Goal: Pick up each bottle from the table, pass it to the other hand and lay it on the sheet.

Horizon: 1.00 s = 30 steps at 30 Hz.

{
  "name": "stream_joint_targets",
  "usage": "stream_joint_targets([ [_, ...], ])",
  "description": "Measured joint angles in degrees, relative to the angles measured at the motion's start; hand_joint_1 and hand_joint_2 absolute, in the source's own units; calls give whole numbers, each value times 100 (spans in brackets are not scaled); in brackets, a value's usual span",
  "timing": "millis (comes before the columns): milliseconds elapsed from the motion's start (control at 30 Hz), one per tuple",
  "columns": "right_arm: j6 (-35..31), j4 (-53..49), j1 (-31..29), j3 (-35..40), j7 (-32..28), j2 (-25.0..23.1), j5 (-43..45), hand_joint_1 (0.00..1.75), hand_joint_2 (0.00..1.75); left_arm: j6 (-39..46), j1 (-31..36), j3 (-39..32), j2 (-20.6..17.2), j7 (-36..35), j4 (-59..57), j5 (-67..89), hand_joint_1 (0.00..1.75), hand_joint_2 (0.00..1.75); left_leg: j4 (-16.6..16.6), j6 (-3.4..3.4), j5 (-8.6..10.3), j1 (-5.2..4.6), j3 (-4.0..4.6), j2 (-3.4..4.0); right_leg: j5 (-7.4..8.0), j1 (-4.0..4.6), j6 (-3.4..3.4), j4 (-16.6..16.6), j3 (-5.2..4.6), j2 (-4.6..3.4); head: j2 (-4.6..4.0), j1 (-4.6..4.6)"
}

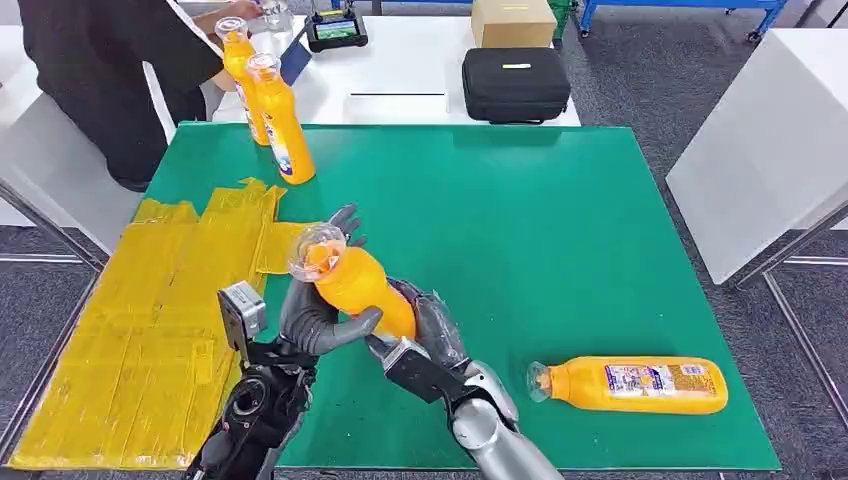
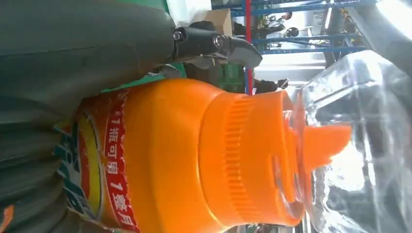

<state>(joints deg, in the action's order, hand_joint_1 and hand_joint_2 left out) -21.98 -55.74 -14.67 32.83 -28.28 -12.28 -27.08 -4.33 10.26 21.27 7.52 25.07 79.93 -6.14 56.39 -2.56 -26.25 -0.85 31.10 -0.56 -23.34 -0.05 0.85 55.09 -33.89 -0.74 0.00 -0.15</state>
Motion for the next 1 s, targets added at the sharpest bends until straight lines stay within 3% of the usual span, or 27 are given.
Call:
stream_joint_targets([
  [200,-688,350,-177,197,-28,-2,-252,175,175,0,76,-7,-2,17,-254,-61,0,175,0,0,0,-1,1,-1,0,-1,0,0,0,0,0,0],
  [367,-851,538,-244,280,-61,-2,-313,175,175,0,74,-22,-2,50,-391,-81,0,175,0,0,-1,-1,5,-1,0,-1,0,0,-4,0,0,0],
  [400,-851,564,-249,287,-63,-4,-313,175,175,0,73,-24,-2,52,-406,-83,35,175,0,0,-1,-1,5,-1,0,0,0,0,-4,0,0,0],
  [433,-851,586,-254,289,-63,-4,-315,175,175,0,73,-28,-2,52,-424,-85,162,175,0,0,-1,-1,5,-1,0,0,0,0,-5,0,0,0],
  [467,-851,608,-263,291,-66,-4,-315,175,175,0,73,-28,-2,55,-441,-90,175,175,0,0,-1,-1,5,0,0,0,0,0,-5,0,0,0],
  [1000,-1061,848,-439,490,-112,-4,-133,175,175,122,-9,-94,-2,74,-391,-175,175,175,0,0,0,0,6,-1,0,-1,0,1,-4,1,0,0],
])
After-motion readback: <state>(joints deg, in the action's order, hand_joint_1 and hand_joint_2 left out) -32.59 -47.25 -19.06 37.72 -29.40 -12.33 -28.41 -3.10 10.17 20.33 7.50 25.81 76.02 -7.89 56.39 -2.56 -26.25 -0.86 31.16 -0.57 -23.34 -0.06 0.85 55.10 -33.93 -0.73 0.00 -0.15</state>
